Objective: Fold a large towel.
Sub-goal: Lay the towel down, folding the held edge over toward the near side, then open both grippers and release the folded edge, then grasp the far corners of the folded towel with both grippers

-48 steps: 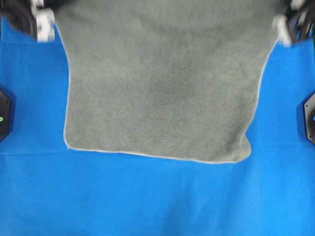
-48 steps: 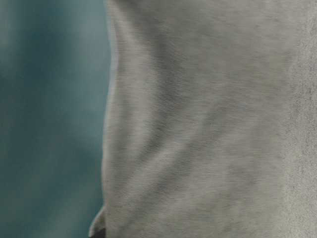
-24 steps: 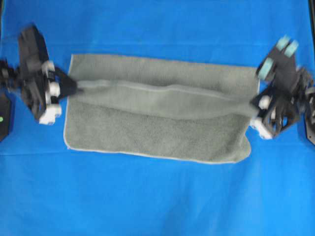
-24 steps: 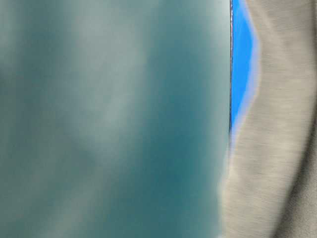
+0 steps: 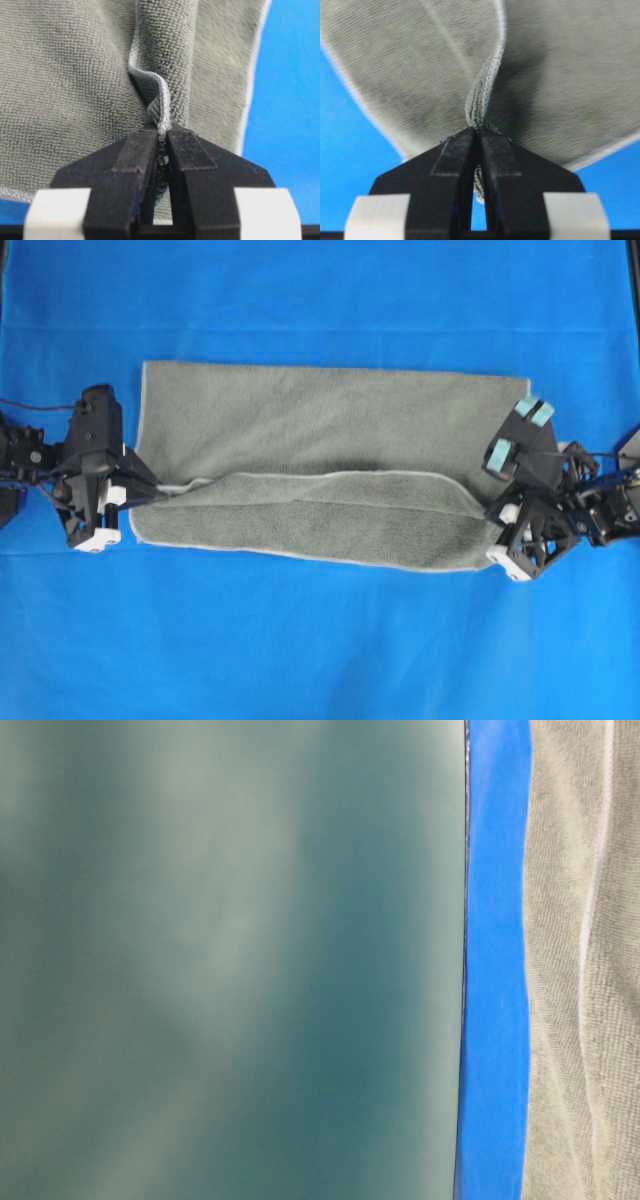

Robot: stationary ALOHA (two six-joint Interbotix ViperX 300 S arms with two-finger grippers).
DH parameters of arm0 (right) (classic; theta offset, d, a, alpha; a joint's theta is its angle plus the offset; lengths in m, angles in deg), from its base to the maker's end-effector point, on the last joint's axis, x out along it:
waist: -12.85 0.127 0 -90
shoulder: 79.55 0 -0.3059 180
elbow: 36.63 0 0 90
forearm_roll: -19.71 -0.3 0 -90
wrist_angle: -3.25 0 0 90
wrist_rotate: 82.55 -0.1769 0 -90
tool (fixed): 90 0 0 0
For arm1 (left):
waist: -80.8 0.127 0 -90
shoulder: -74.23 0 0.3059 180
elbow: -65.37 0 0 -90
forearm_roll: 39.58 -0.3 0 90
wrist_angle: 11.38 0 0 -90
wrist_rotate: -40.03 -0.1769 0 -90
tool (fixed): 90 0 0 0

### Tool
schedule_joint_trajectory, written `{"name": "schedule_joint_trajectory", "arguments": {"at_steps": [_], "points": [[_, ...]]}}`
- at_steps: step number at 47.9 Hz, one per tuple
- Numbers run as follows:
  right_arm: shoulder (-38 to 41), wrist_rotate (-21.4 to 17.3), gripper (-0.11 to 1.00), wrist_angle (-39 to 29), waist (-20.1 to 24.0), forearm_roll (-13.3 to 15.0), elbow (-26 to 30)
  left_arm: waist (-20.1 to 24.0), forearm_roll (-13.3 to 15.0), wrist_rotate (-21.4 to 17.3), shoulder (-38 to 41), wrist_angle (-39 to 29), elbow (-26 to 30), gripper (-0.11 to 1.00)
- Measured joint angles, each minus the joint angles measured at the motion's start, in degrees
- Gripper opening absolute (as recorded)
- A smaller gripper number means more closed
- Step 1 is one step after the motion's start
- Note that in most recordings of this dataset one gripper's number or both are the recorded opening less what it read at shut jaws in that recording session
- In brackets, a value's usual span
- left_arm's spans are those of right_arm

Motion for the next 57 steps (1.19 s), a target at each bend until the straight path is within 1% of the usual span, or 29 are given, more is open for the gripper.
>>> {"name": "schedule_joint_trajectory", "arguments": {"at_steps": [8, 10, 11, 12, 14, 20, 21, 22, 24, 26, 29, 34, 37, 40, 43, 46, 50, 51, 54, 57], "points": [[0.09, 0.0, 0.03, 1.58, 2.37, 0.0, 0.09, -1.23, 0.09, 0.26, -2.11, -0.09, -1.41, 0.03], [0.09, 0.0, 0.04, 1.76, 2.99, 0.0, 0.0, -1.41, 0.09, 0.26, -2.81, -0.09, -1.93, 0.06], [0.09, 0.0, 0.06, 1.85, 3.16, 0.0, 0.0, -1.49, 0.18, 0.26, -3.25, -0.09, -2.11, 0.09], [0.09, -0.09, 0.1, 1.85, 3.34, 0.0, 0.0, -1.67, 0.18, 0.35, -3.78, -0.18, -2.37, 0.15], [0.09, -0.09, 0.22, 1.85, 3.69, 0.0, 0.09, -2.11, 0.18, 0.53, -4.48, -0.18, -2.72, 0.26], [0.44, -0.09, 0.59, 1.85, 4.57, 0.09, 0.09, -4.04, 0.18, 0.62, -5.98, -0.62, -3.16, 0.64], [0.44, -0.09, 0.63, 1.76, 4.75, 0.0, 0.09, -4.48, 0.18, 0.62, -6.15, -0.88, -3.08, 0.71], [0.53, -0.09, 0.66, 1.76, 4.83, 0.09, 0.09, -4.66, 0.18, 0.62, -6.24, -1.05, -3.08, 0.76], [0.7, -0.09, 0.67, 1.67, 5.27, 0.09, 0.26, -5.1, 0.18, 0.62, -6.42, -1.41, -3.08, 0.83], [0.88, -0.09, 0.64, 1.58, 5.71, 0.09, 0.44, -5.27, 0.18, 0.7, -6.59, -2.11, -2.99, 0.84], [0.97, -0.26, 0.62, 1.49, 6.59, 0.0, 0.79, -5.54, 0.18, 0.7, -7.03, -3.08, -2.72, 0.81], [0.79, -0.35, 0.62, 0.35, 7.21, 0.62, 1.85, -5.45, 0.18, -0.62, -9.23, -5.27, -1.41, 0.79], [0.09, -0.35, 0.62, -2.02, 7.21, 2.64, 2.64, -4.39, 0.18, -2.02, -11.6, -6.68, -0.09, 0.79], [-1.23, -0.35, 0.62, -5.27, 7.21, 5.1, 3.69, -2.2, 0.18, -4.48, -14.06, -7.65, 1.14, 0.79], [-3.6, -0.35, 0.62, -9.76, 7.21, 8.26, 4.92, 0.53, 0.09, -7.29, -16.17, -7.91, 1.93, 0.79], [-6.06, -0.62, 0.62, -13.62, 6.86, 11.16, 5.62, 4.22, 0.09, -10.81, -17.84, -8.0, 2.2, 0.79], [-8.35, -1.58, 0.62, -18.11, 4.31, 14.41, 5.45, 9.67, 0.09, -13.62, -18.19, -8.09, 2.37, 0.79], [-8.88, -1.93, 0.62, -19.25, 2.9, 15.29, 5.19, 11.07, 0.09, -14.06, -17.93, -8.09, 2.29, 0.79], [-9.32, -2.29, 0.61, -20.65, -0.97, 16.79, 4.13, 14.94, 0.09, -15.38, -16.87, -8.09, 2.46, 0.79], [-9.14, -2.2, 0.61, -19.95, -5.54, 18.19, 2.72, 18.46, 0.09, -16.17, -14.94, -8.09, 2.9, 0.79]]}}
